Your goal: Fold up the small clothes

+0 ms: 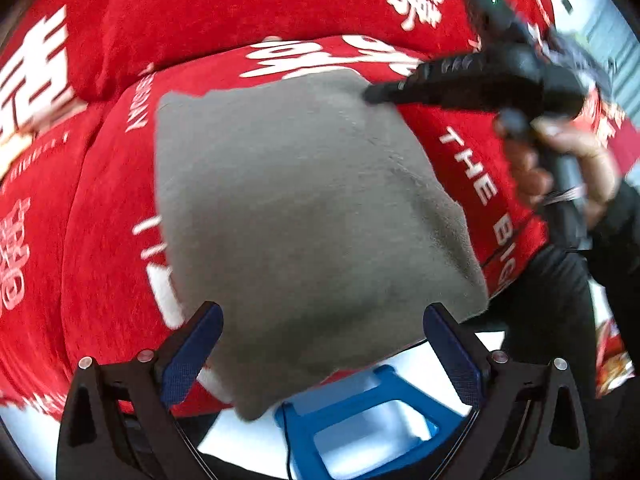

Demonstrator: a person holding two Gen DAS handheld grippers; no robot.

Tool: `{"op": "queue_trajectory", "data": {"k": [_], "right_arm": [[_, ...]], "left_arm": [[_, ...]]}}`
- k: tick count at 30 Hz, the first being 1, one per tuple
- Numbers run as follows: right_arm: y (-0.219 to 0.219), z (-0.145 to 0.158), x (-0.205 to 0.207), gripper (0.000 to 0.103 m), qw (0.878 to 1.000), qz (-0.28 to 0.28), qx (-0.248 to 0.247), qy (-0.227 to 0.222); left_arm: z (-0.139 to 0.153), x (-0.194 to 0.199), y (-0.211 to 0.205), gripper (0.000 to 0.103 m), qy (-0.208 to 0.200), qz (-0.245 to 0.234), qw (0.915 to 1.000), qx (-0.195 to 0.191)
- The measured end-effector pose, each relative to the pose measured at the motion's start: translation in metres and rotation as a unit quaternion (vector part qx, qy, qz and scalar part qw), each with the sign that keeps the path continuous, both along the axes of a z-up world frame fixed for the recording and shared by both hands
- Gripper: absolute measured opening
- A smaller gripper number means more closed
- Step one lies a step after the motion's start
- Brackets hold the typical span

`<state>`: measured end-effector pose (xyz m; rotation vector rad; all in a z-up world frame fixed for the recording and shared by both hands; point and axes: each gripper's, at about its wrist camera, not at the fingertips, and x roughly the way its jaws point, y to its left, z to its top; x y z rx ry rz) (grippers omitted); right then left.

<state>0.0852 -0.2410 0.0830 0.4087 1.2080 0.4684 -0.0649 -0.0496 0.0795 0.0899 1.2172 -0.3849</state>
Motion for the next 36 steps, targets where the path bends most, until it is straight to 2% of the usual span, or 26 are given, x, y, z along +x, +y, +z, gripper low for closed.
{"op": "queue_trajectory", "data": {"k": [1,3,5,7,8,10,12,15,19,21,23,26,27,28,30,31,33,35,36], "right_arm": [[-0.002,0.008,-0.006,0.015,1.0,-0.002,-0.003,-0.005],[-0.003,0.031,-0.025,0.016,0.999,0.012,-0.031,-0.039],[0.004,0.056,-0.055,0.026,0.992,0.042,-0.072,-0.092],[0.018,0.071,-0.087,0.053,0.98,0.089,-0.108,-0.139],[0.029,0.075,-0.103,0.059,0.972,0.115,-0.123,-0.162],[0.048,0.075,-0.128,0.062,0.958,0.159,-0.143,-0.189],[0.058,0.067,-0.141,0.062,0.959,0.183,-0.123,-0.178],[0.063,0.055,-0.146,0.061,0.971,0.186,-0.063,-0.139],[0.062,0.065,-0.156,0.061,0.974,0.161,-0.047,-0.153],[0.064,0.071,-0.159,0.061,0.973,0.152,-0.049,-0.164],[0.072,0.068,-0.161,0.061,0.972,0.166,-0.046,-0.158],[0.082,0.046,-0.157,0.061,0.974,0.179,-0.065,-0.122],[0.079,0.036,-0.153,0.061,0.977,0.167,-0.083,-0.108],[0.073,0.025,-0.149,0.057,0.979,0.149,-0.104,-0.089],[0.06,0.018,-0.145,0.051,0.986,0.13,-0.079,-0.071],[0.054,0.02,-0.146,0.051,0.988,0.121,-0.067,-0.065],[0.051,0.032,-0.149,0.054,0.987,0.124,-0.074,-0.07],[0.055,0.05,-0.154,0.056,0.982,0.129,-0.101,-0.092],[0.056,0.056,-0.156,0.061,0.98,0.13,-0.117,-0.098]], "left_arm": [[-0.005,0.002,-0.003,0.101,0.001,0.005,0.9998,0.018],[-0.012,0.005,0.0,0.101,0.006,0.022,0.9994,0.027],[-0.014,0.007,0.008,0.101,0.001,0.047,0.9982,0.035],[-0.022,0.011,0.018,0.101,0.006,0.065,0.9967,0.047],[-0.026,0.008,0.022,0.101,0.01,0.07,0.9963,0.049],[-0.035,0.007,0.031,0.101,0.021,0.079,0.9949,0.058],[-0.043,0.006,0.037,0.101,0.028,0.084,0.9937,0.068],[-0.05,0.002,0.048,0.101,0.036,0.097,0.9927,0.063],[-0.05,-0.002,0.055,0.101,0.034,0.102,0.9926,0.057],[-0.051,-0.002,0.055,0.101,0.034,0.103,0.9927,0.053],[-0.053,0.0,0.055,0.101,0.035,0.103,0.9927,0.052],[-0.054,0.0,0.054,0.101,0.033,0.099,0.9932,0.051],[-0.054,0.002,0.056,0.101,0.033,0.099,0.9933,0.05],[-0.055,0.002,0.057,0.101,0.035,0.099,0.9935,0.045],[-0.054,0.0,0.059,0.101,0.038,0.1,0.9934,0.041],[-0.048,-0.001,0.059,0.101,0.03,0.102,0.9934,0.043],[-0.033,-0.003,0.06,0.101,0.004,0.109,0.9933,0.039],[-0.016,0.0,0.06,0.101,-0.016,0.116,0.9927,0.029],[-0.011,0.001,0.059,0.101,-0.024,0.121,0.9919,0.03]]}}
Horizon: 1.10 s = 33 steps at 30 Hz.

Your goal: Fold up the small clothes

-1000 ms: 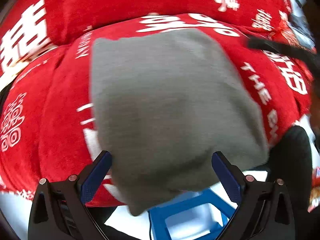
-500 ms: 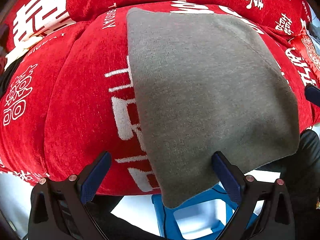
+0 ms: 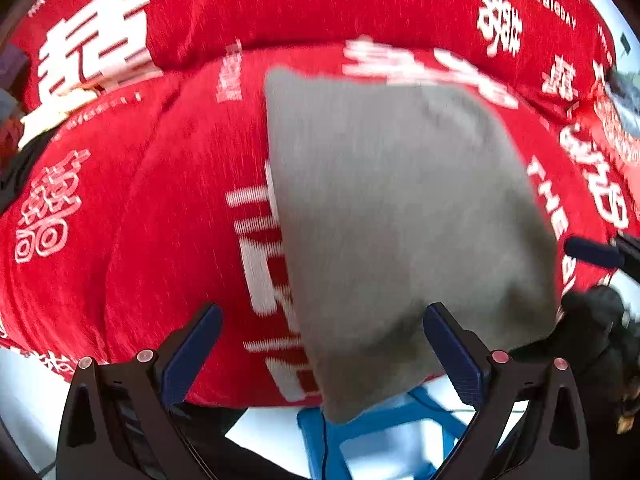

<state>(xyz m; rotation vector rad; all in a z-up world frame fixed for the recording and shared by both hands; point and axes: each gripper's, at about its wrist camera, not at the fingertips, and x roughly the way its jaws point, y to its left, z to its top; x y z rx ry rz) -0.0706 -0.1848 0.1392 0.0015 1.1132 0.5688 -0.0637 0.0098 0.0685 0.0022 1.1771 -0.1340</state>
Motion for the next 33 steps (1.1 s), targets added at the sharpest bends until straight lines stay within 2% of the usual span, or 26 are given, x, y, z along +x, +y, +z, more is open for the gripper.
{"op": "queue_trajectory", "data": {"k": [4,8,10,14,17,22,28,33], "right_arm": [[0.011,0.017,0.008,0.063,0.998,-0.017,-0.06,-0.016],[0.013,0.032,0.012,0.063,0.997,-0.035,-0.071,-0.024],[0.017,0.037,0.013,0.071,0.996,-0.037,-0.078,-0.028],[0.026,0.04,0.016,0.072,0.992,-0.045,-0.115,-0.028],[0.035,0.034,0.02,0.072,0.988,-0.049,-0.144,-0.015],[0.038,0.017,0.025,0.072,0.981,-0.057,-0.183,0.015],[0.035,0.004,0.032,0.072,0.976,-0.067,-0.203,0.047],[0.036,0.002,0.036,0.072,0.974,-0.067,-0.208,0.052]], "left_arm": [[0.018,0.006,-0.005,0.101,-0.028,0.02,0.9991,0.025],[0.024,0.008,-0.009,0.101,-0.029,0.025,0.9988,0.029],[0.025,0.008,-0.011,0.101,-0.031,0.025,0.9988,0.029],[0.03,0.005,-0.01,0.101,-0.057,0.05,0.9964,0.038],[0.026,0.007,-0.006,0.101,-0.043,0.063,0.9969,0.018],[0.013,0.013,-0.011,0.101,-0.011,0.05,0.9983,0.027],[-0.002,0.017,-0.02,0.101,0.023,0.041,0.9984,0.032],[-0.01,0.022,-0.021,0.101,0.043,0.04,0.9979,0.025]]}}
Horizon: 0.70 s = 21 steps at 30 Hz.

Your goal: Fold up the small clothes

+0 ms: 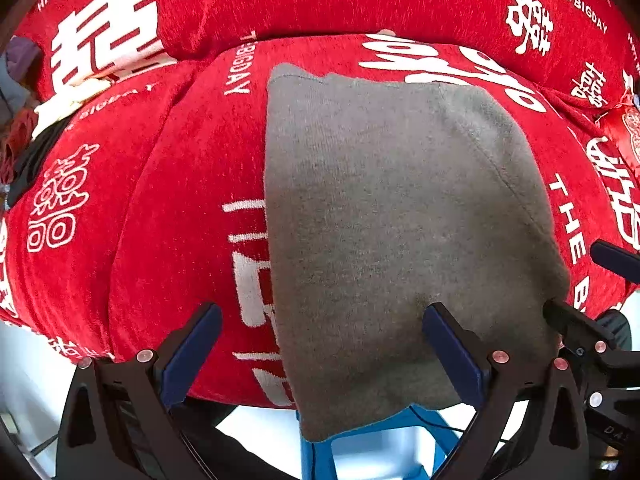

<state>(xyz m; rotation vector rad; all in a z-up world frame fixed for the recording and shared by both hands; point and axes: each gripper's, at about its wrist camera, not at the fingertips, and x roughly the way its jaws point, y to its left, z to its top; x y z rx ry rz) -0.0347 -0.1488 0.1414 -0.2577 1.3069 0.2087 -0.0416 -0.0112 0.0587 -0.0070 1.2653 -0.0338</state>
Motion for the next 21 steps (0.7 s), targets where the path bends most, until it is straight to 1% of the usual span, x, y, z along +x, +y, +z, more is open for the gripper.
{"op": "queue_trajectory", "data": {"k": [4,6,11,13,16,18,21], "right_arm": [[0.001,-0.001,0.003,0.072,1.0,0.0,-0.002,0.003],[0.001,-0.001,0.005,0.072,1.0,0.0,-0.003,0.005],[-0.001,0.001,0.009,0.072,1.0,-0.003,-0.001,0.004],[-0.001,0.002,0.01,0.072,1.0,-0.003,0.0,0.002],[-0.001,0.003,0.009,0.072,1.0,-0.004,-0.002,0.001],[-0.001,0.003,0.009,0.072,1.0,-0.005,-0.003,0.001],[-0.001,0.005,0.008,0.072,1.0,-0.006,-0.004,0.0]], "left_arm": [[-0.006,0.005,0.006,0.101,0.025,0.019,0.9993,-0.019],[-0.007,0.005,0.008,0.101,0.024,0.027,0.9991,-0.023],[0.0,0.0,0.009,0.101,0.003,0.042,0.9991,0.003],[-0.001,-0.001,0.01,0.101,0.008,0.046,0.9989,0.01],[-0.002,-0.001,0.009,0.101,0.011,0.044,0.999,0.007],[0.0,-0.001,0.009,0.101,0.005,0.04,0.9992,0.001],[0.005,-0.002,0.009,0.101,-0.003,0.039,0.9992,0.008]]}}
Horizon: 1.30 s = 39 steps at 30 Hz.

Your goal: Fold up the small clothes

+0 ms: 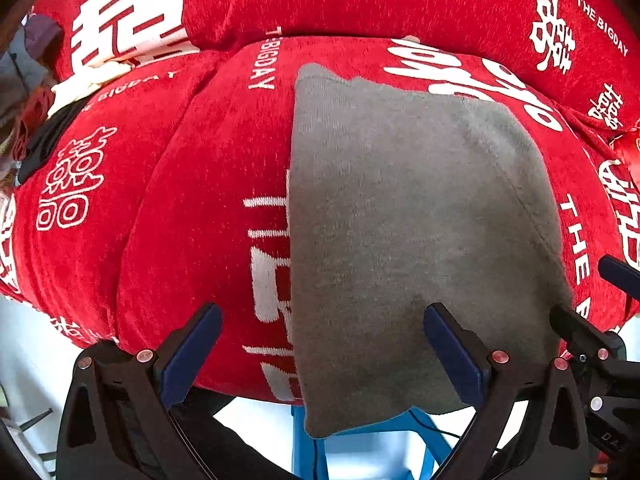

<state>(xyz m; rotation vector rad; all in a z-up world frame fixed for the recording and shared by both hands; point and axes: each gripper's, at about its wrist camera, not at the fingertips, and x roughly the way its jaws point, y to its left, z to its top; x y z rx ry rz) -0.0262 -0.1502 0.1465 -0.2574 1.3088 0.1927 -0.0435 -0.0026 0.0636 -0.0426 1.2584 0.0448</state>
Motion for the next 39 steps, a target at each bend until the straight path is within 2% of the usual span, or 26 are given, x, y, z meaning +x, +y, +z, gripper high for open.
{"op": "queue_trajectory", "data": {"k": [39], "right_arm": [[-0.001,0.007,-0.007,0.072,1.0,-0.014,-0.004,-0.006]], "left_arm": [[0.004,-0.011,0.01,0.101,-0.009,0.012,0.9996,-0.023]]}}
